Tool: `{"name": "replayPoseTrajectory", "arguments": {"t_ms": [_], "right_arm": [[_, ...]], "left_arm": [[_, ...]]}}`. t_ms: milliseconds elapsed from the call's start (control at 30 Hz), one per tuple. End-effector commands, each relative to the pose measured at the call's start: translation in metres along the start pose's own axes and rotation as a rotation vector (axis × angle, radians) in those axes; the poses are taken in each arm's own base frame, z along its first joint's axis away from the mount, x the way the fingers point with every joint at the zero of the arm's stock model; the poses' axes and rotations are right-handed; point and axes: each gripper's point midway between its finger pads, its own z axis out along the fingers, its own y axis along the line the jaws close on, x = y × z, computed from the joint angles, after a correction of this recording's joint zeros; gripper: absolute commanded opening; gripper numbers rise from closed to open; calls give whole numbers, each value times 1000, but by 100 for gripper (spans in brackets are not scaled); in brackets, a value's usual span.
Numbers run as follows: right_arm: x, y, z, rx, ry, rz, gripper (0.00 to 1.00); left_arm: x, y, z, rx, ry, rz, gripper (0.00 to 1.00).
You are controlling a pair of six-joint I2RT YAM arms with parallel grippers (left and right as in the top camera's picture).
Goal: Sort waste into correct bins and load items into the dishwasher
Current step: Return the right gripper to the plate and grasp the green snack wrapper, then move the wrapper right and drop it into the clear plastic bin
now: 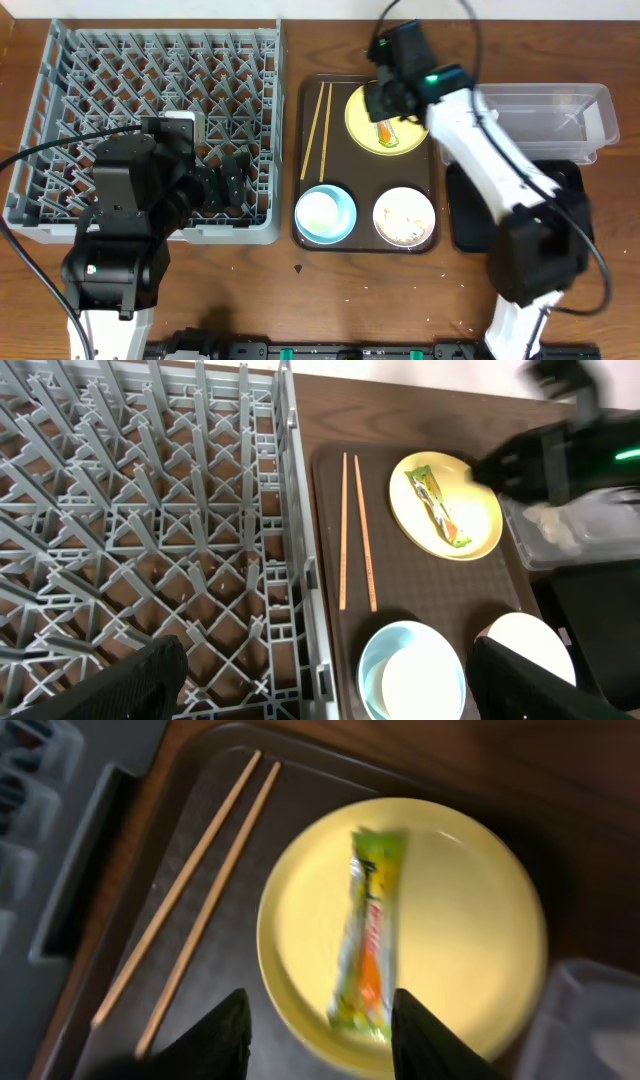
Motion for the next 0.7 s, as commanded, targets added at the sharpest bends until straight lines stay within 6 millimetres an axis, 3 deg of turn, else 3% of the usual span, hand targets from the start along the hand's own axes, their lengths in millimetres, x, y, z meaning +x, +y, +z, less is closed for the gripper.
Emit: {"name": "replayPoseTrajectory", "arguments": {"t_ms": [0,100,200,233,300,333,400,433,567,633,667], "right_arm": [[22,-18,56,122,69,-12,45],[32,-26,79,145,96,-9,49],[42,-27,95,136,127,-7,61],[46,-30,99,148,137,-10,61],[51,-34,105,167,152,-11,50],[53,-34,107,166,158,-10,39],[58,-33,110,157,177,-7,8],[60,-33,109,157,186,-7,1],[55,-31,96,158,175,33,1],[46,-35,78,164,149,105,1],[36,-41,56,163,122,180,1]], "left_arm": [[-8,-4,-5,9,-22,-2,90],[-8,-4,-5,9,-22,-2,90],[-8,-4,-5,9,-22,-2,90],[-8,-4,-5,9,-22,-2,91],[-8,-4,-5,9,-22,-2,90],[-8,-4,-5,9,-22,-2,90],[-8,-4,-5,9,-22,-2,91],[-8,-4,-5,9,-22,-2,90],[-8,-4,-5,9,-22,-2,90],[-8,-4,-5,9,-22,-2,90],[-8,-4,-5,9,-22,-2,91]]}}
